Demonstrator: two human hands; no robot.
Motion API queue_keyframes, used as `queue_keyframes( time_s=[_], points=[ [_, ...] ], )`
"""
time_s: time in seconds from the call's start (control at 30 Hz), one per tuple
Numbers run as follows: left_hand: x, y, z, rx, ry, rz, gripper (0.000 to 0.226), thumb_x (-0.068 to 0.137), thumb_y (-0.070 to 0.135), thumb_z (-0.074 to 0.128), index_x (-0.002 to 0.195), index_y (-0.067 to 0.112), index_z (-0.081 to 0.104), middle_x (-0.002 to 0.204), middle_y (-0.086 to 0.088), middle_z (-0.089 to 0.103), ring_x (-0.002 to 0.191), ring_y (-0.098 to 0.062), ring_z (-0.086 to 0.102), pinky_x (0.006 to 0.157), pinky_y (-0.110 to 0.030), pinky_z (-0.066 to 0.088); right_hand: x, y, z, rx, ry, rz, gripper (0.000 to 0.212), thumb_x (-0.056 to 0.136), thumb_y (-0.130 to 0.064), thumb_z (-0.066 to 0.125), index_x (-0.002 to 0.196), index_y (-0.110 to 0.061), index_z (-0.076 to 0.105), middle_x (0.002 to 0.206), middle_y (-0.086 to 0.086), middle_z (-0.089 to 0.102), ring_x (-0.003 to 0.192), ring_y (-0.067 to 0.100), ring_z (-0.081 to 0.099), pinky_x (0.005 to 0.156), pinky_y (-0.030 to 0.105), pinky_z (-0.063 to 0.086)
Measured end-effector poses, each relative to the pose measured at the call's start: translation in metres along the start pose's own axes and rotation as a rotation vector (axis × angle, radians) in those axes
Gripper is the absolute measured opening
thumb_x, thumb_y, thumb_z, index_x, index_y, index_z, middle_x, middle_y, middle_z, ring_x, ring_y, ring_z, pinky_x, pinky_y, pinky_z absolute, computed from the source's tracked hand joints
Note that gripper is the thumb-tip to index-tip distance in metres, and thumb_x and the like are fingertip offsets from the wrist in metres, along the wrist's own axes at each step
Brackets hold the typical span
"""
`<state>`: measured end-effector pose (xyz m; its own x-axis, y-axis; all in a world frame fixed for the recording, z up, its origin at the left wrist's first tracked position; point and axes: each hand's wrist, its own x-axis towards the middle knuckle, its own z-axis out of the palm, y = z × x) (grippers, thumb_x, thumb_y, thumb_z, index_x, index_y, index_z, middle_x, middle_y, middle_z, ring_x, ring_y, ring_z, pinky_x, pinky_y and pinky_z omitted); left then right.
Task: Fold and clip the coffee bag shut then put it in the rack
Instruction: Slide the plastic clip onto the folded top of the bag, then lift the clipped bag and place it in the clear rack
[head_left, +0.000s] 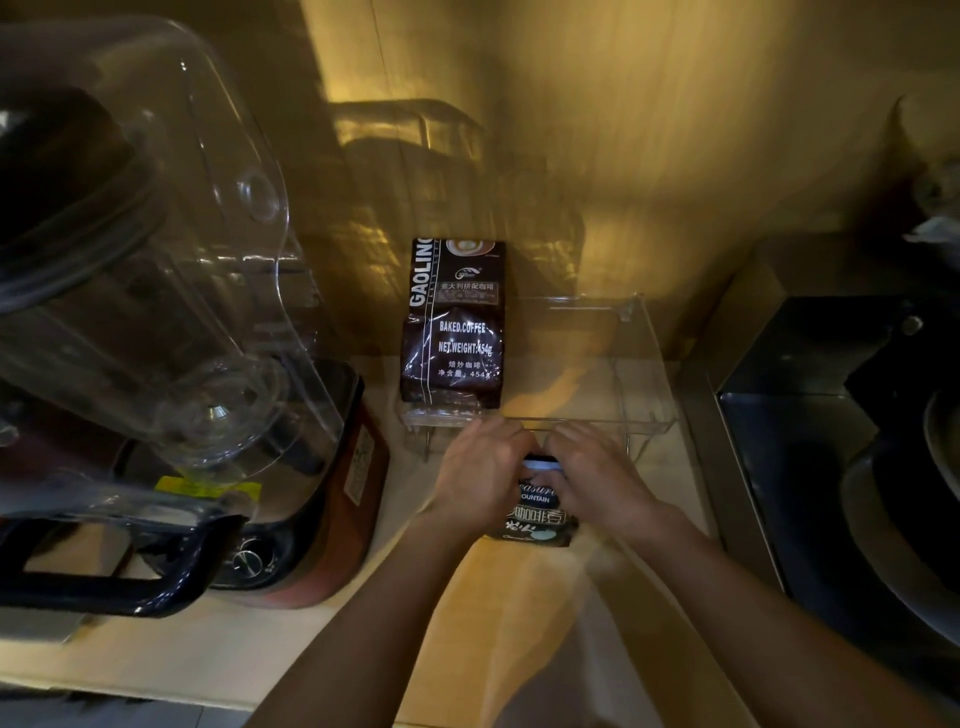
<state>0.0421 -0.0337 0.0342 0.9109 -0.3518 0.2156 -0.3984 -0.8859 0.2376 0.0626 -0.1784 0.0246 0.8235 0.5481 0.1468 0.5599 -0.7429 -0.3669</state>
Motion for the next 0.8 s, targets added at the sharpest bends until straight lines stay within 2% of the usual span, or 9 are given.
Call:
queue_keyframes(
  time_s=[0.1, 0.2, 0.33, 0.4, 0.47, 0.53, 0.63, 0.77, 0.8],
  points=[
    [-0.001, 0.000, -0.001, 0.001, 0.035, -0.002, 0.016, 0.074, 0.004, 0.061, 0.089, 0.010, 0.062, 0.088, -0.009, 0.066, 0.090, -0.027, 0.054, 0.069, -0.027, 0.020, -0.003, 0.004, 0.001, 0.016, 0.032, -0.004, 0.022, 0.076, -0.017, 0.068, 0.080, 0.002, 0.058, 0.082, 0.018, 0.060, 0.082, 0.031, 0.053, 0.073, 0.036, 0.040],
    [-0.007, -0.003, 0.002, -0.024, 0.086, -0.017, 0.019, 0.078, 0.012, 0.062, 0.097, 0.013, 0.061, 0.094, -0.007, 0.065, 0.098, -0.027, 0.053, 0.081, -0.029, 0.024, -0.004, 0.010, 0.002, 0.074, 0.036, 0.032, 0.027, 0.075, -0.024, 0.069, 0.090, -0.003, 0.060, 0.090, 0.013, 0.061, 0.088, 0.028, 0.053, 0.076, 0.032, 0.036],
    [-0.023, -0.010, 0.014, -0.282, 0.165, -0.284, 0.062, 0.075, 0.036, 0.069, 0.128, 0.022, 0.039, 0.127, -0.002, 0.048, 0.118, -0.019, 0.036, 0.094, -0.030, 0.020, -0.015, 0.018, 0.009, 0.287, 0.032, 0.181, 0.047, 0.070, -0.030, 0.074, 0.110, -0.017, 0.053, 0.107, -0.001, 0.056, 0.101, 0.017, 0.046, 0.087, 0.029, 0.033],
    [-0.033, -0.012, 0.022, -0.450, 0.210, -0.410, 0.078, 0.068, 0.039, 0.074, 0.132, 0.024, 0.031, 0.129, 0.001, 0.043, 0.118, -0.013, 0.034, 0.097, -0.030, 0.024, -0.022, 0.022, 0.015, 0.461, 0.033, 0.303, 0.060, 0.066, -0.029, 0.077, 0.117, -0.025, 0.047, 0.105, -0.016, 0.048, 0.102, 0.009, 0.043, 0.090, 0.028, 0.036],
    [-0.044, -0.012, 0.030, -0.721, 0.213, -0.534, 0.086, 0.064, 0.038, 0.078, 0.133, 0.028, 0.026, 0.124, 0.016, 0.042, 0.116, 0.000, 0.037, 0.096, -0.026, 0.033, -0.030, 0.023, 0.020, 0.725, 0.028, 0.441, 0.068, 0.062, -0.026, 0.079, 0.118, -0.033, 0.041, 0.104, -0.026, 0.043, 0.102, 0.005, 0.046, 0.080, 0.020, 0.044],
    [-0.052, -0.014, 0.038, -1.027, 0.175, -0.645, 0.088, 0.060, 0.037, 0.077, 0.130, 0.034, 0.025, 0.119, 0.025, 0.045, 0.111, 0.011, 0.043, 0.088, -0.016, 0.043, -0.037, 0.024, 0.028, 0.973, -0.001, 0.534, 0.071, 0.061, -0.021, 0.081, 0.116, -0.037, 0.039, 0.112, -0.018, 0.049, 0.104, 0.009, 0.052, 0.074, 0.024, 0.053],
    [-0.056, -0.022, 0.051, -1.151, 0.054, -0.695, 0.072, 0.062, 0.025, 0.078, 0.120, 0.034, 0.038, 0.115, 0.008, 0.055, 0.107, -0.004, 0.053, 0.076, -0.020, 0.052, -0.040, 0.025, 0.042, 1.118, -0.027, 0.609, 0.081, 0.060, -0.010, 0.081, 0.124, -0.031, 0.036, 0.121, 0.000, 0.054, 0.108, 0.016, 0.054, 0.086, 0.038, 0.052],
    [-0.053, -0.025, 0.064, -1.214, -0.092, -0.686, 0.078, 0.067, -0.003, 0.074, 0.128, 0.024, 0.035, 0.113, 0.001, 0.056, 0.088, 0.004, 0.061, 0.061, -0.014, 0.053, -0.037, 0.020, 0.057, 1.150, -0.108, 0.600, 0.079, 0.060, 0.014, 0.073, 0.120, -0.020, 0.034, 0.113, -0.002, 0.055, 0.093, -0.001, 0.058, 0.069, 0.012, 0.051],
    [-0.053, -0.026, 0.067, -1.221, -0.103, -0.692, 0.083, 0.065, -0.008, 0.073, 0.130, 0.022, 0.031, 0.113, 0.000, 0.055, 0.087, 0.005, 0.062, 0.060, -0.014, 0.053, -0.037, 0.019, 0.060, 1.147, -0.116, 0.590, 0.078, 0.060, 0.019, 0.070, 0.119, -0.017, 0.034, 0.114, 0.003, 0.053, 0.092, 0.000, 0.057, 0.067, 0.012, 0.051]
  ],
)
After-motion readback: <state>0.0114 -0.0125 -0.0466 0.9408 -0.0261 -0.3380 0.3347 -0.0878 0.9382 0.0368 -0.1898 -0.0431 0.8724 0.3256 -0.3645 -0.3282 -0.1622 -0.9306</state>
